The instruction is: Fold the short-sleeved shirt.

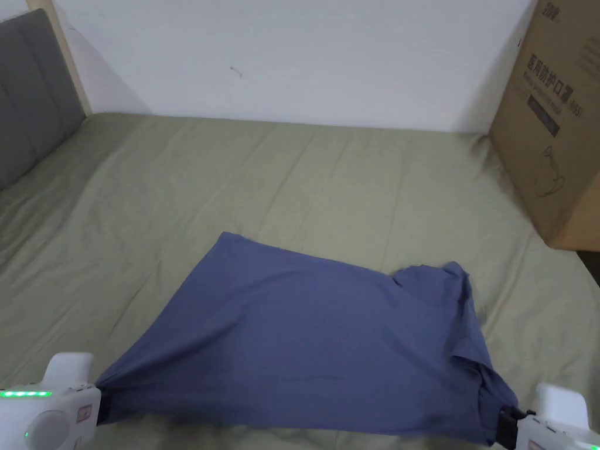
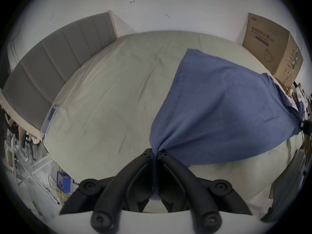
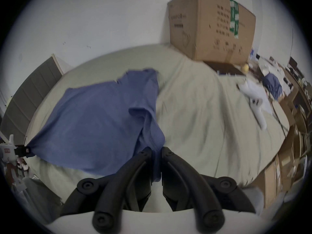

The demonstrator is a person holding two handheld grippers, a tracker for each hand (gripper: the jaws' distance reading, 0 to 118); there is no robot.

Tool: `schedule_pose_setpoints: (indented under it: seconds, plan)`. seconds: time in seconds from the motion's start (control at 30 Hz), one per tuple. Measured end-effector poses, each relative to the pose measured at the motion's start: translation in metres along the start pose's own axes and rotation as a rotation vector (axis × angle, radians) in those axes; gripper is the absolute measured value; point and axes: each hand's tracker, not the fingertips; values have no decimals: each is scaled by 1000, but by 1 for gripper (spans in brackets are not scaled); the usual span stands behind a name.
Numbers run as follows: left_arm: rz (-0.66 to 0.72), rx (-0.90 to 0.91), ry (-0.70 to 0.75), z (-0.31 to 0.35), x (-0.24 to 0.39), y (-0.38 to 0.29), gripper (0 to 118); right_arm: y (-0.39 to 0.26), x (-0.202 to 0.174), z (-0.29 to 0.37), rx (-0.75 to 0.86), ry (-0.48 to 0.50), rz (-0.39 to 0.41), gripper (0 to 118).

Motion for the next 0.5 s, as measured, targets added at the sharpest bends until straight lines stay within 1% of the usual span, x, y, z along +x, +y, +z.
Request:
schedule_pose_setpoints:
  seconds: [0.07,0.17,0.27,0.3,0.33,0.37,0.4,0.43,0.47,0.5]
  plan:
    - [6,-40,7,-4,0,-11,3,-17,0,-10,-91,-12,-24,10]
    - [11,-127,17,-18,0,-17,3,-31,0,-31,-192,-23,-31,10]
    - [22,-123,20,-25,2,-15,4,-32,-5,-38,-182,-36,-33,10]
    - [26,-122,24,-23,4,-14,5,-30,-5,-36,-177,-39,-34,10]
    - [32,-123,29,-22,3,-14,8,-28,-4,-34,-173,-37,-35,11]
    - [33,-128,25,-20,1,-11,18,-27,-4,-31,-166,-29,-40,11]
    - [50,-131,17,-16,-1,-8,47,-20,-5,-21,-152,-27,-46,34]
    - [79,-128,17,-12,0,-5,74,-14,-7,-13,-126,-18,-52,63]
    - [108,-113,13,-5,-1,1,96,-4,-5,-6,-84,3,-43,86]
    - [140,-69,-14,5,-1,7,105,6,-6,5,-37,33,-38,97]
